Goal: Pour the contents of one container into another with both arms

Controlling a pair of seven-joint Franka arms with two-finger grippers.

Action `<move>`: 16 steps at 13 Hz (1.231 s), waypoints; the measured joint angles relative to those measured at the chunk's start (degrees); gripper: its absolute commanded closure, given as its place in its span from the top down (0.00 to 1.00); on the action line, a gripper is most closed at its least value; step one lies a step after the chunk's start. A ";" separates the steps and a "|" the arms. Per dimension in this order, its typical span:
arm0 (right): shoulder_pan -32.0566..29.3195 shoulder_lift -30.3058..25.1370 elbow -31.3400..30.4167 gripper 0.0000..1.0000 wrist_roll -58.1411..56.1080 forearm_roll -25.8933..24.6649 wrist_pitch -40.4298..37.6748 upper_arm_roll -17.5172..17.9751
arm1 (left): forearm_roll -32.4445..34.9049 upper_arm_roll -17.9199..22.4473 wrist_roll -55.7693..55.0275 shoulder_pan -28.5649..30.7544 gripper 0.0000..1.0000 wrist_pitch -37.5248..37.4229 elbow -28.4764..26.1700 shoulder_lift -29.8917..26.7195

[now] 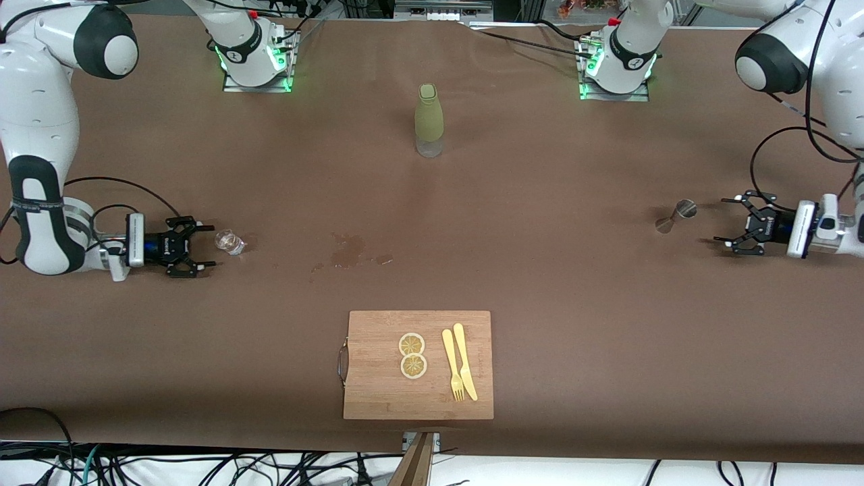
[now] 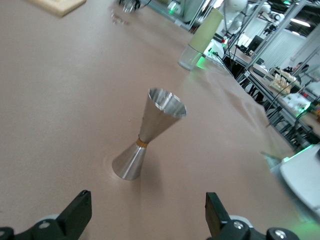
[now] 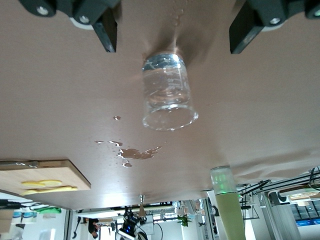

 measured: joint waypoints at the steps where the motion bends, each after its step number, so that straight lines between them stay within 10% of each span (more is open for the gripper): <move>1: 0.00 -0.98 0.36 1.00 2.49 -0.39 0.00 -0.07 | 1.32 0.00 -5.53 -0.45 1.00 -1.32 1.42 -1.44; 16: 4.54 -25.77 1.27 1.00 47.84 -20.03 0.37 0.20 | 16.76 -4.87 -82.85 -22.26 1.00 -0.42 4.79 -28.88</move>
